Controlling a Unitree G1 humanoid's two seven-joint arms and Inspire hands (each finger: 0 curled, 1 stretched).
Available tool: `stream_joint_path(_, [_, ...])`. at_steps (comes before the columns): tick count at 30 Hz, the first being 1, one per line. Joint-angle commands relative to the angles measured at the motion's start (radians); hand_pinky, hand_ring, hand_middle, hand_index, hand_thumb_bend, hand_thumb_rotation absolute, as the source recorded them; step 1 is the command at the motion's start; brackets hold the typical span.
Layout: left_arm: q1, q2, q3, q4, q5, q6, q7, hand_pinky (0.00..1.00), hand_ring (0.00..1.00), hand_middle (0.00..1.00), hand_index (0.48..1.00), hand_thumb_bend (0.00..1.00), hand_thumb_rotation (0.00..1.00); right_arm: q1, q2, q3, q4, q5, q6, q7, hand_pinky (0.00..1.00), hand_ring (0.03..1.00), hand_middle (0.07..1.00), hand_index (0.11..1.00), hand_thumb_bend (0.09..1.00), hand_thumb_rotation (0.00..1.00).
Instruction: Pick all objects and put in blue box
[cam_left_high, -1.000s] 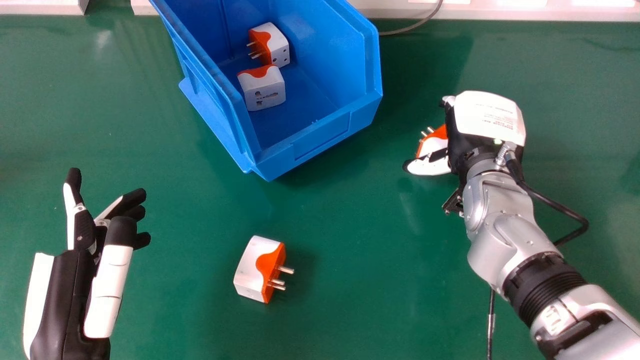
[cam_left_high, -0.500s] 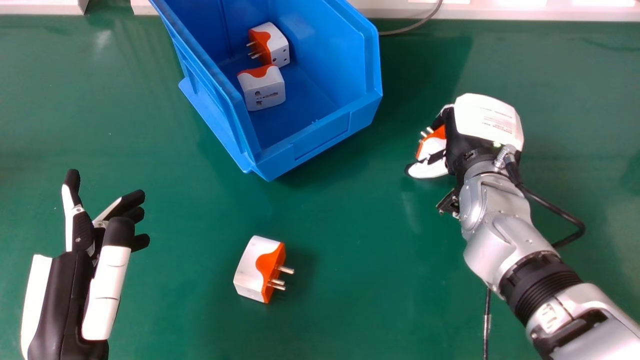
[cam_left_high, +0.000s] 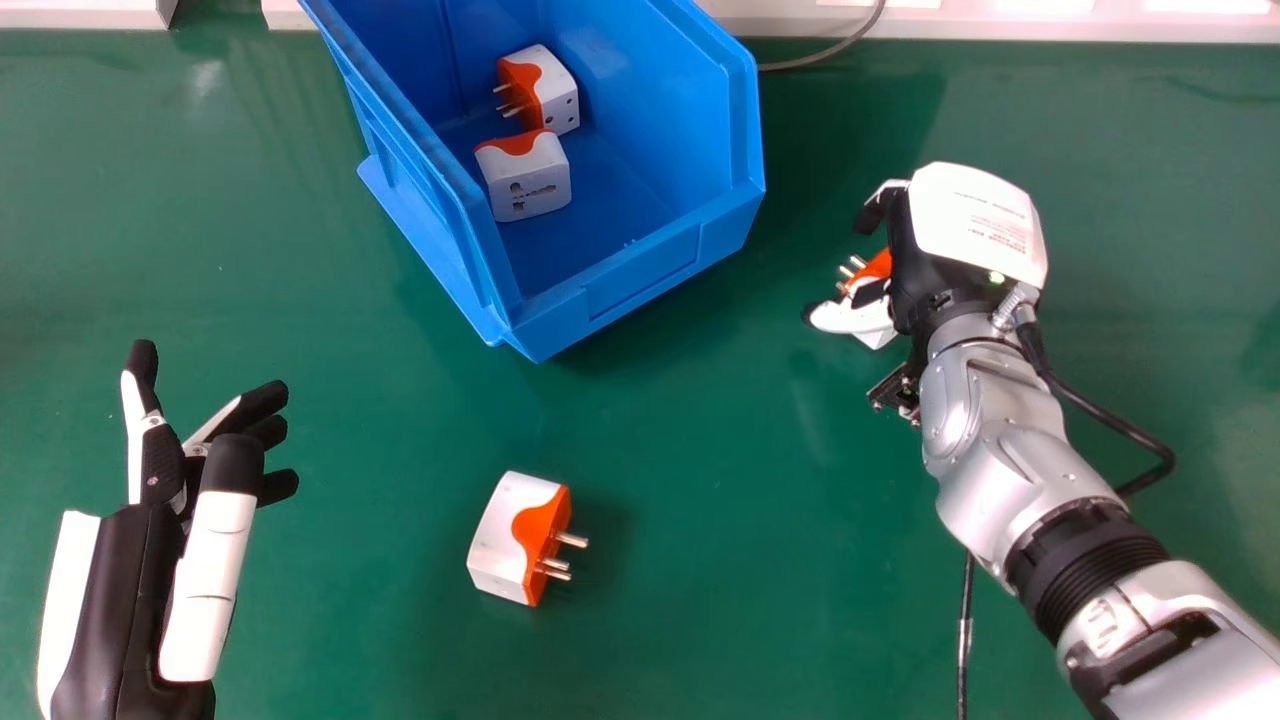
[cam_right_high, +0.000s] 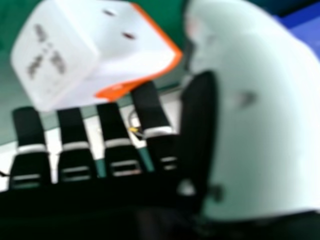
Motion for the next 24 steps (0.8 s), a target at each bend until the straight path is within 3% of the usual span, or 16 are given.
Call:
stream_joint_path(1, [0.006, 0.008, 0.009, -0.027, 0.003, -0.006, 0.002, 0.76, 0.84, 0.86, 0.896, 0.89, 0.99, -0.044, -0.016, 0.0, 0.0, -0.006, -0.016, -0.029, 0.33, 0.436, 0.514, 0.505, 0.491, 0.0])
stream_joint_path(6, [0.007, 0.008, 0.007, -0.037, 0.016, -0.003, 0.003, 0.75, 0.84, 0.86, 0.896, 0.89, 0.99, -0.042, -0.022, 0.002, -0.004, -0.01, -0.021, -0.039, 0.33, 0.423, 0.505, 0.503, 0.491, 0.0])
stream_joint_path(10, [0.001, 0.014, 0.013, -0.022, 0.021, -0.007, 0.003, 0.75, 0.84, 0.86, 0.896, 0.89, 0.99, -0.044, -0.029, 0.002, -0.003, -0.007, -0.031, -0.034, 0.33, 0.425, 0.512, 0.501, 0.49, 0.0])
stream_joint_path(14, [0.003, 0.016, 0.013, -0.031, 0.029, 0.001, 0.006, 0.74, 0.84, 0.86, 0.896, 0.89, 0.99, -0.047, -0.031, -0.003, 0.002, -0.002, -0.029, -0.033, 0.32, 0.425, 0.514, 0.492, 0.492, 0.0])
stream_joint_path(24, [0.007, 0.013, 0.016, -0.037, 0.029, 0.002, 0.006, 0.73, 0.84, 0.86, 0.895, 0.9, 0.98, -0.054, -0.03, -0.013, 0.023, 0.003, -0.047, -0.06, 0.33, 0.411, 0.505, 0.499, 0.493, 0.0])
